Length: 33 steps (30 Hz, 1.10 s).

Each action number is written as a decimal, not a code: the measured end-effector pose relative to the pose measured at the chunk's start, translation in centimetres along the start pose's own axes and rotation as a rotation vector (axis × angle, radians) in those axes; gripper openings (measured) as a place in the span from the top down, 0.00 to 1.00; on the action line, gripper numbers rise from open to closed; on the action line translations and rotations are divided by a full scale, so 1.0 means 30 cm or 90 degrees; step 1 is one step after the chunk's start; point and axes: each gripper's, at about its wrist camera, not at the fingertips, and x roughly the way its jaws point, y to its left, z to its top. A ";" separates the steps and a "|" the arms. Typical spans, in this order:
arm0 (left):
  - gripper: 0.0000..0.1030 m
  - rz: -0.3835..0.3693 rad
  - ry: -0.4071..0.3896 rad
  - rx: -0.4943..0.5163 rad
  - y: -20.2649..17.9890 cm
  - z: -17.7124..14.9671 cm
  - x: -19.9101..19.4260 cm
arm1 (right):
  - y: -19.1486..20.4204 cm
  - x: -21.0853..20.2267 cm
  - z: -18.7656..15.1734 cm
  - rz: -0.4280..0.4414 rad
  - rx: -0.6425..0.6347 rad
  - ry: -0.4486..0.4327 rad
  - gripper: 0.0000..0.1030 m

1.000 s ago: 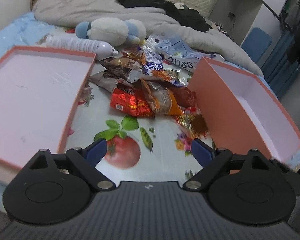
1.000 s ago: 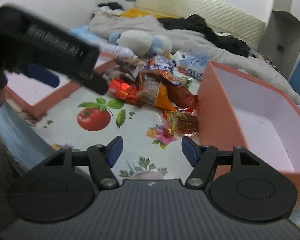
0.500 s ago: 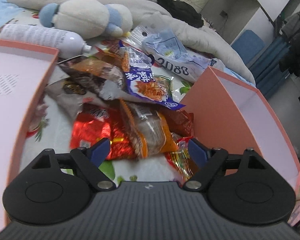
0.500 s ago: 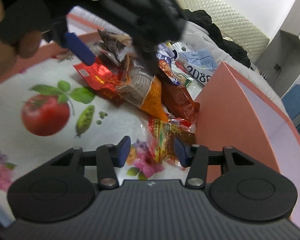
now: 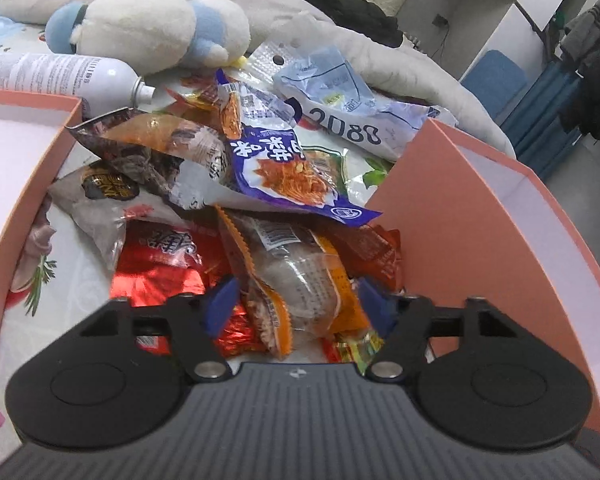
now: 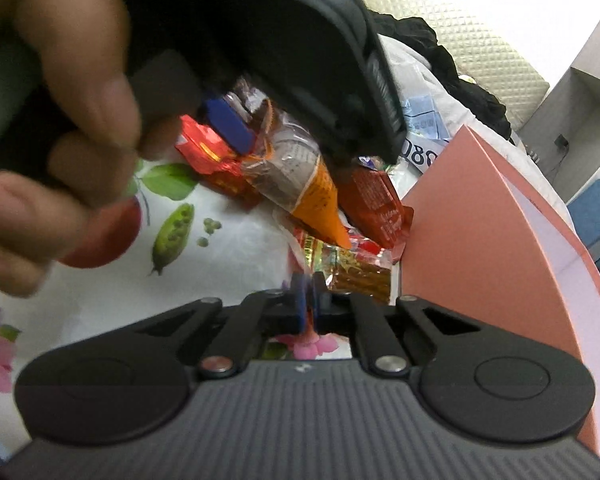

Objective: Organize snacks
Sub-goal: 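Grasp the clear-and-orange bread bag with the left gripper while the right grasps the brown stick-snack pack, then lift the bread bag with the left gripper while the right lifts the stick-snack pack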

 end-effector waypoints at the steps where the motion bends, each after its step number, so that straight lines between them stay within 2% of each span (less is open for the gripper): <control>1: 0.42 0.001 0.001 -0.002 0.003 -0.001 -0.002 | 0.004 -0.011 -0.001 0.000 -0.001 -0.001 0.95; 7: 0.56 -0.006 0.002 -0.026 0.027 -0.027 -0.063 | 0.021 -0.095 -0.015 0.017 -0.002 -0.006 0.96; 14: 0.63 -0.014 -0.010 -0.033 0.026 -0.102 -0.224 | 0.055 -0.209 -0.040 0.037 -0.006 -0.019 0.96; 22: 0.65 -0.002 -0.021 -0.059 0.057 -0.243 -0.441 | 0.086 -0.303 -0.097 0.081 -0.003 -0.010 0.96; 27: 0.65 0.031 -0.019 -0.085 0.112 -0.329 -0.551 | 0.101 -0.347 -0.122 0.119 0.018 -0.010 0.95; 31: 0.64 0.054 -0.011 -0.122 0.177 -0.368 -0.607 | 0.094 -0.369 -0.133 0.173 0.063 -0.009 0.91; 33: 0.61 0.068 0.000 -0.131 0.201 -0.376 -0.624 | 0.082 -0.366 -0.140 0.197 0.094 -0.007 0.81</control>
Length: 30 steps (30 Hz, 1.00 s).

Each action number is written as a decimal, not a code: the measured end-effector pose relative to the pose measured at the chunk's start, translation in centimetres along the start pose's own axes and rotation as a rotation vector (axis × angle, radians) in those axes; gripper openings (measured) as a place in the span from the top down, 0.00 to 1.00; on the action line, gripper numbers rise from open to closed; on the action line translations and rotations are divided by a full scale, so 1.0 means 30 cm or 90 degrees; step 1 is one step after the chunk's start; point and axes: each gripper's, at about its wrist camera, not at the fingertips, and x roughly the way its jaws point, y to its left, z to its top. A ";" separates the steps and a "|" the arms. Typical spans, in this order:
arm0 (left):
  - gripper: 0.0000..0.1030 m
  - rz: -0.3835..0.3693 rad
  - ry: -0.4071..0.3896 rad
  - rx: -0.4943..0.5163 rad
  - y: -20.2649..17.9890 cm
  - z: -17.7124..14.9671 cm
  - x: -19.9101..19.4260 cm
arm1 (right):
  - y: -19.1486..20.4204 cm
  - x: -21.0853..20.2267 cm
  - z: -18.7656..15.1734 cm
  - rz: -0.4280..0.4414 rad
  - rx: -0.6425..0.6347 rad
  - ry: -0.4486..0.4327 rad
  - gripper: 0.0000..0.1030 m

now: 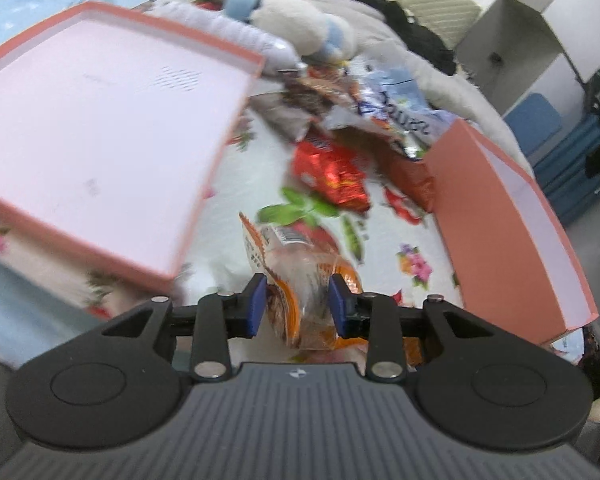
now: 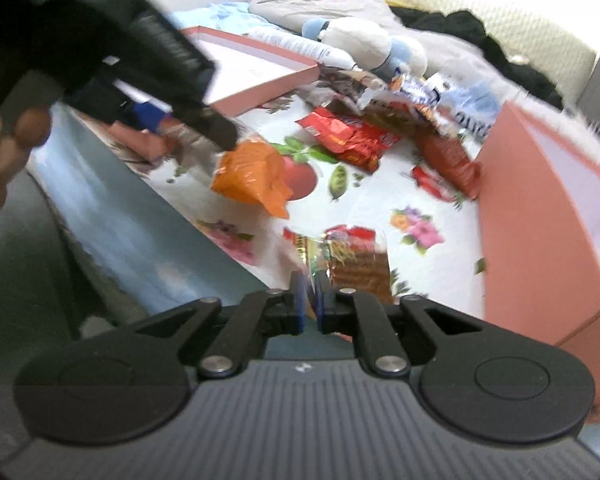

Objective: Organize snacks
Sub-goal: 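Lift the bread bag with the left gripper while the right lifts the stick-snack pack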

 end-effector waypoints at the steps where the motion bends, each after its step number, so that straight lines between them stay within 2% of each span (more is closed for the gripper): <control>1: 0.55 0.008 0.010 0.000 0.008 -0.001 -0.007 | -0.012 0.000 -0.001 0.013 0.018 -0.003 0.62; 2: 0.46 0.012 0.017 0.002 0.012 -0.002 -0.013 | -0.020 -0.001 -0.003 0.024 0.031 -0.007 0.41; 3: 0.41 0.015 0.020 0.006 0.015 -0.003 -0.021 | -0.034 -0.004 -0.005 0.041 0.048 -0.014 0.35; 4: 0.32 0.017 0.018 0.014 0.013 -0.007 -0.030 | -0.046 -0.008 -0.005 0.051 0.061 -0.020 0.33; 6: 0.26 0.020 0.011 0.028 0.005 -0.010 -0.047 | -0.067 -0.016 -0.002 0.058 0.081 -0.032 0.33; 11: 0.25 0.025 0.019 0.049 -0.026 -0.002 -0.030 | -0.124 -0.021 0.009 0.048 0.131 -0.055 0.33; 14: 0.25 0.035 0.022 0.077 -0.054 0.015 -0.002 | -0.150 0.009 0.022 0.031 0.141 -0.049 0.33; 22: 0.25 0.069 0.040 0.160 -0.093 0.041 0.084 | -0.170 0.121 0.026 0.001 0.112 -0.004 0.33; 25: 0.25 0.098 0.030 0.191 -0.102 0.035 0.109 | -0.169 0.149 0.012 -0.004 0.098 0.014 0.33; 27: 0.25 0.108 0.035 0.195 -0.097 0.034 0.131 | -0.169 0.158 0.010 -0.005 0.089 0.011 0.33; 30: 0.25 0.096 0.048 0.177 -0.086 0.032 0.151 | -0.171 0.176 0.011 -0.003 0.083 0.013 0.32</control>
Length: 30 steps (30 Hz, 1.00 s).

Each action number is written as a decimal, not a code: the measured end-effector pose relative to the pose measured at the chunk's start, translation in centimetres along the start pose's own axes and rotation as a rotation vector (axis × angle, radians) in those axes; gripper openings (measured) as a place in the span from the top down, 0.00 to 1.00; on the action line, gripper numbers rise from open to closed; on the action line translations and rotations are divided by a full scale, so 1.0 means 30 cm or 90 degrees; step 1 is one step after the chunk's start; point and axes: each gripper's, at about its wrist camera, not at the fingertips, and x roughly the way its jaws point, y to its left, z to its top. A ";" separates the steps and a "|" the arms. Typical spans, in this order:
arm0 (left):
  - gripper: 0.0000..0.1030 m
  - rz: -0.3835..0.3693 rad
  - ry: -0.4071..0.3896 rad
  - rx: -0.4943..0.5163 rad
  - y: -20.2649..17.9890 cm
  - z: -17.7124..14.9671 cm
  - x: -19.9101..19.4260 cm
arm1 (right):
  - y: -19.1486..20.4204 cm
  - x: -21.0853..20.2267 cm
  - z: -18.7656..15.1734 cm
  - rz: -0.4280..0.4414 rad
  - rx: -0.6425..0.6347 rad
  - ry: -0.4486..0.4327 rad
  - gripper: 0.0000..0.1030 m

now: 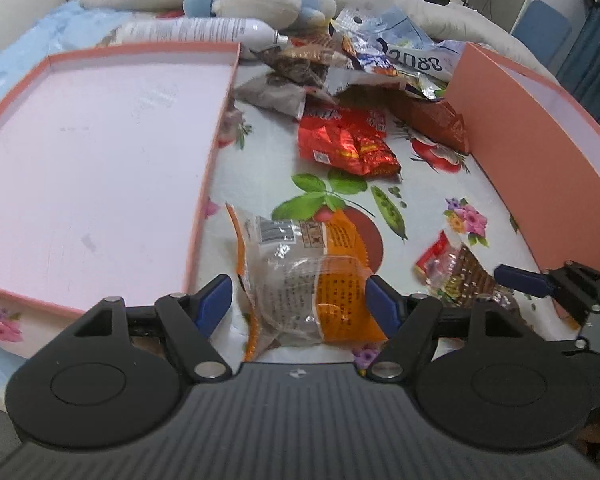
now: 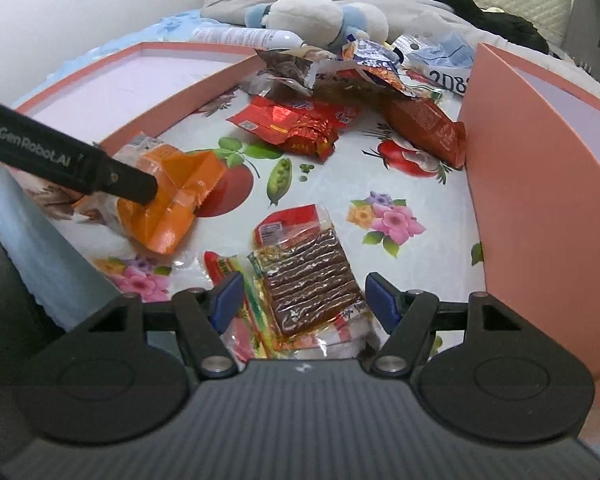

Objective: Organize snacks
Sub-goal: 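Lift the bread bag with the left gripper while the right lifts the stick-snack pack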

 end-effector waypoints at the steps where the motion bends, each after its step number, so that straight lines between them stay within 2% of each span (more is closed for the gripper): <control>1: 0.25 0.000 0.006 -0.002 -0.001 -0.001 0.007 | -0.004 0.005 0.000 0.005 0.005 0.000 0.31; 3: 0.25 -0.003 0.015 -0.009 -0.004 -0.004 0.019 | -0.017 0.012 0.002 0.018 0.019 0.003 0.30; 6: 0.36 -0.023 0.024 -0.035 -0.005 -0.012 0.034 | -0.014 0.014 0.010 0.030 -0.006 0.008 0.32; 9: 0.43 -0.014 0.014 -0.044 -0.014 -0.021 0.031 | -0.023 0.009 0.023 0.026 0.003 0.016 0.46; 13: 0.49 -0.005 0.003 -0.051 -0.030 -0.023 -0.004 | -0.020 -0.016 0.023 0.016 0.015 0.018 0.49; 22: 0.50 0.015 -0.050 -0.061 -0.090 -0.027 -0.153 | -0.047 -0.152 0.005 -0.014 0.025 -0.031 0.49; 30: 0.50 0.019 -0.100 -0.066 -0.145 -0.020 -0.313 | -0.087 -0.321 0.049 -0.018 0.068 -0.099 0.49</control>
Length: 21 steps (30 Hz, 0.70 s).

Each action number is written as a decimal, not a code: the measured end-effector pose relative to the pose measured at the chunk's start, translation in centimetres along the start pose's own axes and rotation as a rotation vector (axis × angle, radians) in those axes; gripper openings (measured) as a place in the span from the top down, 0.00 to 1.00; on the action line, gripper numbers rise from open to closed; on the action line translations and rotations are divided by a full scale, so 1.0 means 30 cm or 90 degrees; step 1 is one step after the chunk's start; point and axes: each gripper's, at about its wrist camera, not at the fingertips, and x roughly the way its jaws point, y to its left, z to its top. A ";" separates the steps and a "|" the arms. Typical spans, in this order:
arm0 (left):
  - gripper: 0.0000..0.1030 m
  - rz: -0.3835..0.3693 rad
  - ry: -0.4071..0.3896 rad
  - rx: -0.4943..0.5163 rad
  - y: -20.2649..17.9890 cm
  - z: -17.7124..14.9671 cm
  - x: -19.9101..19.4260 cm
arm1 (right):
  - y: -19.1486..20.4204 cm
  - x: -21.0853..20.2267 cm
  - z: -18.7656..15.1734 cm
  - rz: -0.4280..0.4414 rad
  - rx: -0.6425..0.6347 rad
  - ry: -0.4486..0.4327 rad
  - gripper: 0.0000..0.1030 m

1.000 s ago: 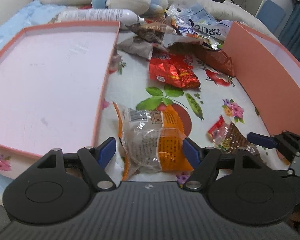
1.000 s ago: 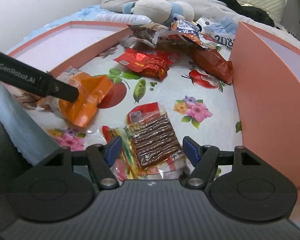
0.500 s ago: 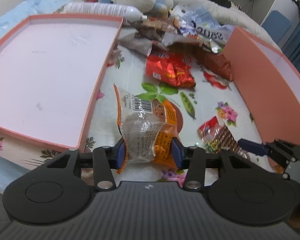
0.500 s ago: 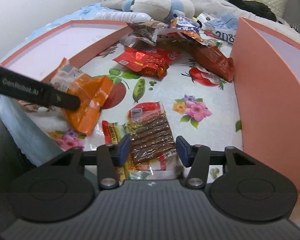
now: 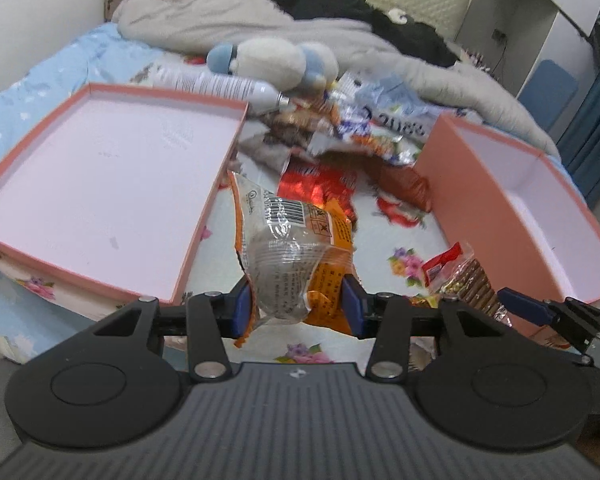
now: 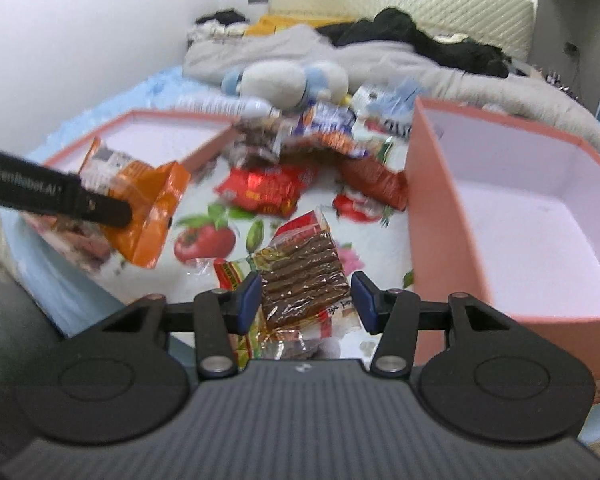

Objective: Organize snacks
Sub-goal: 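Lift the bread bag with the left gripper while the right lifts the stick-snack pack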

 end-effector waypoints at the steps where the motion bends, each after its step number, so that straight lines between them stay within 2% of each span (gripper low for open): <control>1: 0.50 -0.001 -0.007 0.000 -0.008 0.006 -0.024 | -0.003 -0.023 0.013 0.000 0.005 -0.009 0.49; 8: 0.50 -0.012 -0.046 -0.011 -0.071 0.039 -0.190 | -0.027 -0.198 0.080 -0.012 0.056 -0.062 0.50; 15: 0.50 -0.049 -0.076 0.000 -0.154 0.059 -0.314 | -0.071 -0.337 0.100 -0.033 0.095 -0.098 0.50; 16: 0.50 -0.056 -0.077 0.001 -0.165 0.059 -0.321 | -0.079 -0.351 0.101 -0.039 0.098 -0.101 0.57; 17: 0.50 -0.063 -0.077 0.003 -0.181 0.058 -0.329 | -0.088 -0.362 0.102 -0.048 0.102 -0.100 0.95; 18: 0.50 -0.070 -0.076 0.006 -0.198 0.058 -0.333 | -0.106 -0.377 0.101 -0.054 0.114 -0.098 0.97; 19: 0.50 -0.077 -0.076 0.008 -0.214 0.055 -0.337 | -0.121 -0.387 0.097 -0.058 0.125 -0.100 0.93; 21: 0.50 -0.091 -0.074 0.017 -0.248 0.047 -0.327 | -0.144 -0.383 0.083 -0.082 0.124 -0.100 0.93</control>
